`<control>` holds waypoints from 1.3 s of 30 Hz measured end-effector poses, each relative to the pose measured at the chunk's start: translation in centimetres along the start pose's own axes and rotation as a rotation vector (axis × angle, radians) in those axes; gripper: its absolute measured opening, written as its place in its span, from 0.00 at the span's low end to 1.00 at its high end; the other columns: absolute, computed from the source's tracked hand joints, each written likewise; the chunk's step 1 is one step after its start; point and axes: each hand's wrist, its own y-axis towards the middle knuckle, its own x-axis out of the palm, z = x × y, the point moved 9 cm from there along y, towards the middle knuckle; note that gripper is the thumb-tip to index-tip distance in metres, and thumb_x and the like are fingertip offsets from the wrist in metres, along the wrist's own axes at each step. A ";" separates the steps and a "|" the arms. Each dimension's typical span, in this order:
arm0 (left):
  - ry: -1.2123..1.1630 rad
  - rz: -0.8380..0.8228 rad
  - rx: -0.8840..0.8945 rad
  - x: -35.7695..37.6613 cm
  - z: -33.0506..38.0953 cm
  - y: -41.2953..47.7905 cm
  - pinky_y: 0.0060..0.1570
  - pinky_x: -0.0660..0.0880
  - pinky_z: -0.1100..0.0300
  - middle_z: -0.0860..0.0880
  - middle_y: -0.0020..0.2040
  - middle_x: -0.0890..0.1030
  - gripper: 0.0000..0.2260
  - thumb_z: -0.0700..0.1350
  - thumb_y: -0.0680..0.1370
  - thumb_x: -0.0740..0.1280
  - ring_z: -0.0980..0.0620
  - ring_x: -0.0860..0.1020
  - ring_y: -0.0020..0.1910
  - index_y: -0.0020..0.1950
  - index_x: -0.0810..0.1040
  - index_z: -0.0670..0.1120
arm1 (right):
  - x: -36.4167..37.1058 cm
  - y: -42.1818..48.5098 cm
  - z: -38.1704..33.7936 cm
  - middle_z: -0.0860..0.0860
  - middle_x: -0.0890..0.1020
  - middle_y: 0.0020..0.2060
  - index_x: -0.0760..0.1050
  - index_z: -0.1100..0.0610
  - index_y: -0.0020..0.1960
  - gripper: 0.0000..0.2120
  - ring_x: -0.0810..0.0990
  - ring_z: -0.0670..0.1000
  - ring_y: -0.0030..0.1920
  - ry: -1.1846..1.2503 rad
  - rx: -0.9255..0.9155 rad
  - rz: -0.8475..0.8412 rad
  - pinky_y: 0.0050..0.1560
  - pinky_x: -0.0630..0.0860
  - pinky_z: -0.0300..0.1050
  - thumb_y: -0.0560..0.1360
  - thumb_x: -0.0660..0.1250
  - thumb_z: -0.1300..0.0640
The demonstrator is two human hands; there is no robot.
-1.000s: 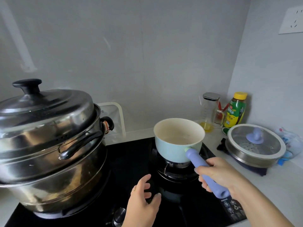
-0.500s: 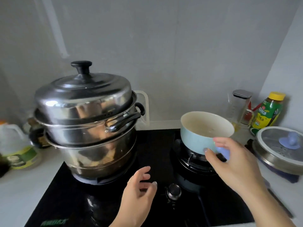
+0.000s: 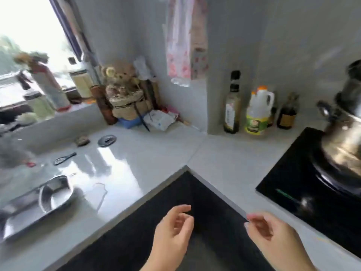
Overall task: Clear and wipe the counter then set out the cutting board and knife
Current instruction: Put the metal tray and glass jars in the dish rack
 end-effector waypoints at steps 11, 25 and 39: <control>-0.043 0.608 -0.361 -33.0 -19.0 -6.0 0.37 0.71 0.65 0.51 0.50 0.76 0.13 0.44 0.75 0.65 0.55 0.76 0.46 0.59 0.72 0.51 | 32.6 -2.5 -17.0 0.39 0.81 0.42 0.75 0.45 0.48 0.05 0.77 0.36 0.44 -0.178 -0.262 -0.503 0.36 0.68 0.25 0.72 0.67 0.51; -0.244 0.852 -0.635 -43.0 -27.3 -2.2 0.41 0.73 0.53 0.45 0.43 0.79 0.11 0.42 0.72 0.67 0.44 0.77 0.40 0.54 0.74 0.47 | 48.3 7.6 -24.4 0.56 0.81 0.52 0.73 0.60 0.62 0.20 0.77 0.56 0.54 -0.350 -0.305 -0.565 0.53 0.70 0.45 0.73 0.65 0.51; -0.037 0.974 -0.430 -50.7 -19.5 -0.9 0.39 0.76 0.47 0.33 0.43 0.77 0.02 0.38 0.73 0.64 0.44 0.73 0.34 0.43 0.72 0.43 | 52.9 9.1 -30.8 0.48 0.79 0.34 0.70 0.51 0.39 0.08 0.78 0.47 0.25 0.035 -0.373 -0.658 0.26 0.71 0.42 0.70 0.65 0.63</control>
